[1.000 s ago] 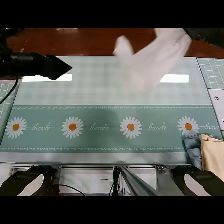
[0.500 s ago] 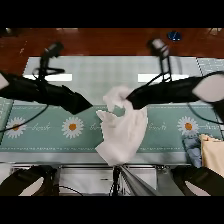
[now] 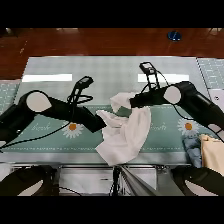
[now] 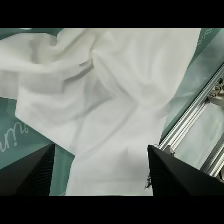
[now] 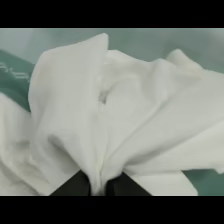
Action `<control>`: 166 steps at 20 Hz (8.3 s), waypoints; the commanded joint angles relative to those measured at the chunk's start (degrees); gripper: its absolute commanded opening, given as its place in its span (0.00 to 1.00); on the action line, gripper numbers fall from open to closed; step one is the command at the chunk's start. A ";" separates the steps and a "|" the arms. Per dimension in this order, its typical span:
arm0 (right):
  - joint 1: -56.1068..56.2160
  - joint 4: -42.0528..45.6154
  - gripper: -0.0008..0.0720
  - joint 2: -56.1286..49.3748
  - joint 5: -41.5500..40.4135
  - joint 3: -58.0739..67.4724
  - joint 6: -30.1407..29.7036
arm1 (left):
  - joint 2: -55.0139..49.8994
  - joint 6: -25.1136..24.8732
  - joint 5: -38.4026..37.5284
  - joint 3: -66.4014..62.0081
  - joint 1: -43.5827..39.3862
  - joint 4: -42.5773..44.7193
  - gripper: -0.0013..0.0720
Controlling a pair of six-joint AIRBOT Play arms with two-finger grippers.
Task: Fold the shirts.
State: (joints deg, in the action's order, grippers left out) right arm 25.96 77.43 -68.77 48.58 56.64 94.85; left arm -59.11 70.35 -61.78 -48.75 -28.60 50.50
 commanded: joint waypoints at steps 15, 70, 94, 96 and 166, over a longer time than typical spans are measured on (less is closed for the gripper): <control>-8.07 2.60 0.05 -0.42 -2.58 -0.22 4.46 | -14.29 2.16 -2.21 0.63 2.86 -0.70 1.00; -27.43 -48.22 0.13 -26.77 -4.42 5.51 -32.54 | -20.61 -9.18 -6.03 -1.01 9.11 -23.15 0.05; -27.28 13.94 0.04 28.13 24.74 48.87 -4.79 | 23.85 8.85 -26.14 -49.57 53.31 -2.97 0.04; -27.28 13.09 0.04 31.21 32.54 48.87 -3.32 | 25.97 11.91 -32.54 -49.57 53.31 -2.95 0.04; -27.28 -7.89 0.04 0.61 -26.47 -3.91 -7.93 | -6.73 -3.08 -25.99 6.82 53.57 -3.30 0.51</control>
State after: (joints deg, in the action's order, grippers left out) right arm -1.32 69.56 -68.16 21.63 52.66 87.83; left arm -68.16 58.59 -80.47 -46.11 23.33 37.43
